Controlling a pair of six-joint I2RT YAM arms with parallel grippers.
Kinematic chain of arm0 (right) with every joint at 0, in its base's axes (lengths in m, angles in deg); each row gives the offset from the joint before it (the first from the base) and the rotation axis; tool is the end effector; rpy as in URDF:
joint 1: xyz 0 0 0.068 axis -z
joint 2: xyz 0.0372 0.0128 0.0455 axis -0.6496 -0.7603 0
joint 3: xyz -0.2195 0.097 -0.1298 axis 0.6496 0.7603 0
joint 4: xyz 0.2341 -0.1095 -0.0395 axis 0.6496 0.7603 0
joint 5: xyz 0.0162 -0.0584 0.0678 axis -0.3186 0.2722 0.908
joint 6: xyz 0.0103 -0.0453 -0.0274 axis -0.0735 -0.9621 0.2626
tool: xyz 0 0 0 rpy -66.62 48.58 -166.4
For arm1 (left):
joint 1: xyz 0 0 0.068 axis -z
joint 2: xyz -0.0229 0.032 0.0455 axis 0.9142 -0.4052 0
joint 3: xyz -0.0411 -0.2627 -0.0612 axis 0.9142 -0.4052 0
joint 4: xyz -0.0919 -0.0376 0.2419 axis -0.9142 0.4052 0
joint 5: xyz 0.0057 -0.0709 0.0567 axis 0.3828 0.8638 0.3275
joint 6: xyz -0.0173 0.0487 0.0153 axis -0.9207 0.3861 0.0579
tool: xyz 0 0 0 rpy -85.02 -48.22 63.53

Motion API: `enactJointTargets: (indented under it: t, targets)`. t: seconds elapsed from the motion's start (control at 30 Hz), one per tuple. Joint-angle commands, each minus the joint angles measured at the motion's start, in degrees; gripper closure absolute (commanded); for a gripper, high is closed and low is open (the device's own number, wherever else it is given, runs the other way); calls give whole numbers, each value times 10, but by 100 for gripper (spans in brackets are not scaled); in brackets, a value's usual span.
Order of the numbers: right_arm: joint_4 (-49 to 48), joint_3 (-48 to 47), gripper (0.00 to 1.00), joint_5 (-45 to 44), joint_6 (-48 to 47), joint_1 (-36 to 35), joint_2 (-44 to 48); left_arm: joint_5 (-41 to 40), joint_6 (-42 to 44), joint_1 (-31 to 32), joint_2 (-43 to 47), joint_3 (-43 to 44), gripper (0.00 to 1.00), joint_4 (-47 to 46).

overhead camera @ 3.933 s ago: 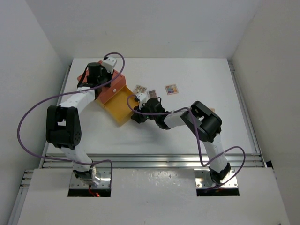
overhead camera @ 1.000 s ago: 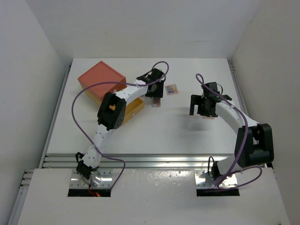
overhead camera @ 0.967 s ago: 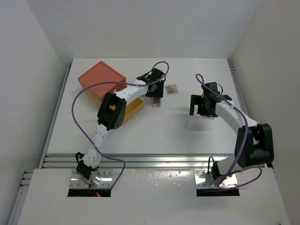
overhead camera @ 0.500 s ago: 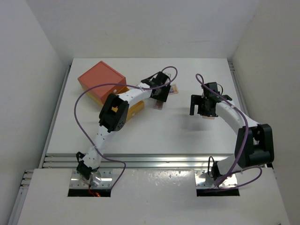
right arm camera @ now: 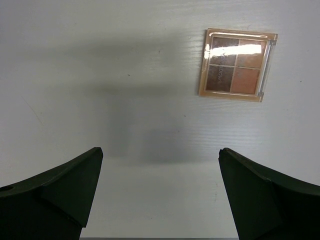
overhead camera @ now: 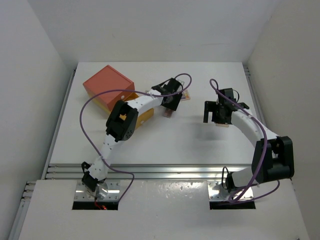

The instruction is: Organize the makeup

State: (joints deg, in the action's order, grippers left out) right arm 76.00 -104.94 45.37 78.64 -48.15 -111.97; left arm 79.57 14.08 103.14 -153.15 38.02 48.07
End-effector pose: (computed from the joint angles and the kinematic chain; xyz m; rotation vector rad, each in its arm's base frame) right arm 0.2836 0.0344 0.2125 0.3117 2.5611 0.0472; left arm 0.4296 -0.3190 0.1576 0.4310 2.4818 -0.2219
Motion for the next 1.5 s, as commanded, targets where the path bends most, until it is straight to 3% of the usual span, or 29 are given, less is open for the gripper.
enactJointTargets:
  t: [0.0,0.07,0.1,0.2,0.37,0.63,0.73,0.93,1.13,1.47]
  targets:
    - [-17,3,0,-9,-5,0,17,34,-3,1,-26,-38,62,76]
    - [-17,3,0,-10,-5,-1,20,39,-3,1,-26,-38,74,76]
    - [-16,4,0,-11,-7,-1,21,45,3,1,-26,-38,85,76]
    - [-14,1,0,-13,-7,-2,20,66,15,1,-26,-20,100,76]
    - [-21,-4,0,-15,-20,-1,22,110,59,1,30,24,100,52]
    - [-32,-11,0,-16,-33,-2,27,139,190,-15,186,4,100,-10]
    - [-48,-4,0,-16,-33,-2,33,144,228,-49,262,-65,100,-10]
    - [-73,4,0,-12,-26,-2,27,171,317,-132,406,-303,100,-59]
    - [-74,-11,0,1,-22,-5,11,179,357,-183,458,-465,100,-148]
    - [-61,-16,0,-3,-32,-9,9,190,390,-206,436,-527,100,-216]
